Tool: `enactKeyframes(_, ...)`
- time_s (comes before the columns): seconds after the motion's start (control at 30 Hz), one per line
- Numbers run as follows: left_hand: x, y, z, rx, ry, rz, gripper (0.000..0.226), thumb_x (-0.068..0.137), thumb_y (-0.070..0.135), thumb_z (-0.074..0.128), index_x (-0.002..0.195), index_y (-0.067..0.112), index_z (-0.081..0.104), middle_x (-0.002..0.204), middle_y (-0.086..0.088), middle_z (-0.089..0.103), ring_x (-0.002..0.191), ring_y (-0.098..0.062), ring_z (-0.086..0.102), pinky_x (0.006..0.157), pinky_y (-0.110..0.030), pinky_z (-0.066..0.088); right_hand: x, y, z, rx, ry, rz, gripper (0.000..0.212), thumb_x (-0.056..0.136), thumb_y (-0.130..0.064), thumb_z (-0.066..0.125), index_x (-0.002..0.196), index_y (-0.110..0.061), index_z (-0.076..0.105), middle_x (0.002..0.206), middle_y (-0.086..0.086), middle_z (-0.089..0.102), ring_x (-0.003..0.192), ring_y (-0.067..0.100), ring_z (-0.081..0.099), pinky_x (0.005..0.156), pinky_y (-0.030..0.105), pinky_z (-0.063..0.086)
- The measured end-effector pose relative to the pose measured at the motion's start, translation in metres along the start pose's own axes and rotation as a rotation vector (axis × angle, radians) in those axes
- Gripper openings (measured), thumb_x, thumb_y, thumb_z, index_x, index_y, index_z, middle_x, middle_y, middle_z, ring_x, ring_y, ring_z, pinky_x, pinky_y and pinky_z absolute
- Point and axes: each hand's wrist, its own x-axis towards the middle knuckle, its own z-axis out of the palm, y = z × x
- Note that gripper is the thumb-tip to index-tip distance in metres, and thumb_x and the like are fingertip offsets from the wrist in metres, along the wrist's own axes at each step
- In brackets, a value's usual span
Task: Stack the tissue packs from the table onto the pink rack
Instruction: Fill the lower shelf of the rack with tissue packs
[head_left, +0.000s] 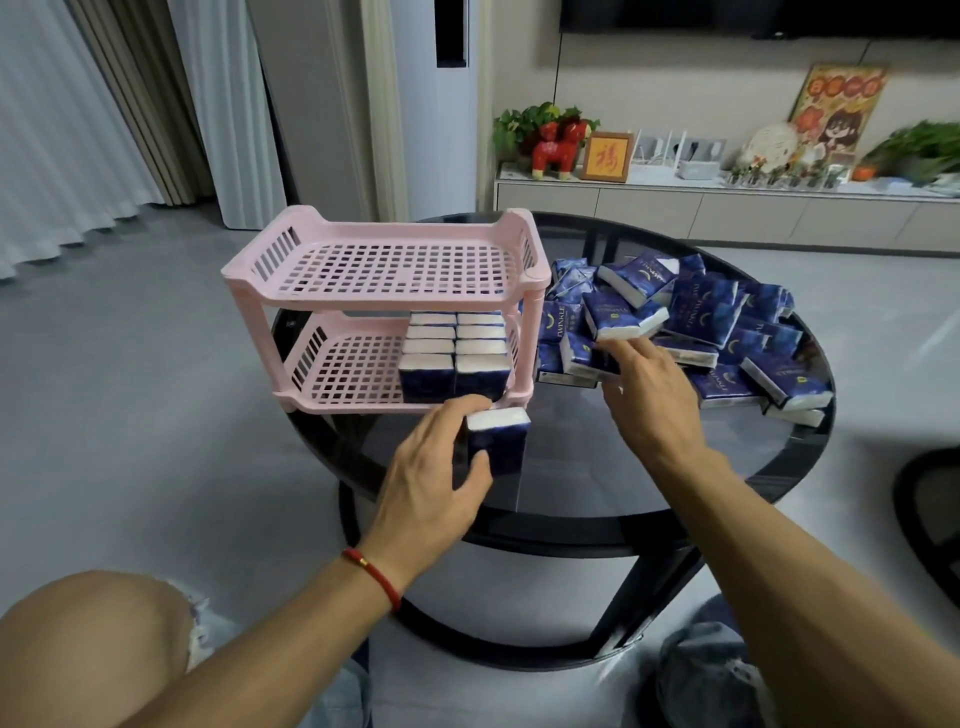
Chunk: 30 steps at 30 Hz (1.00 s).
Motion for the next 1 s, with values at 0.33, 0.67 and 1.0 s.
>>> enactKeyframes(0.33,0.010,0.012,0.009,-0.412,-0.026,-0.260,0.044,0.091,0.010,0.071,0.127,0.030,0.056,0.107,0.006,0.072,0.093,-0.013,0.074,0.084,-0.046,0.063,-0.023,0.000,-0.084,1.047,-0.392,0.388,0.024,0.102,-0.009,0.051,0.098,0.004,0.070,0.092,0.019,0.075,0.077,0.027,0.068,0.064,0.034,0.057)
enactKeyframes(0.67,0.016,0.016,0.008,-0.698,-0.043,-0.415,0.037,0.094,0.000,0.067,0.125,0.019,0.063,0.110,-0.007,0.074,0.100,-0.023,0.075,0.087,-0.030,0.061,-0.046,-0.017,-0.099,1.135,-0.640,0.236,0.021,0.101,0.004,0.050,0.103,0.003,0.070,0.103,0.020,0.076,0.087,0.028,0.073,0.074,0.030,0.063)
enactKeyframes(1.0,0.012,0.004,-0.001,-0.510,-0.079,-0.318,0.053,0.078,0.021,0.085,0.122,0.028,0.057,0.112,0.002,0.072,0.104,-0.012,0.070,0.093,-0.038,0.060,-0.057,-0.052,-0.050,0.757,-0.592,-0.018,0.012,0.093,-0.024,0.074,0.098,-0.014,0.072,0.082,0.004,0.079,0.075,0.019,0.078,0.080,0.047,0.063)
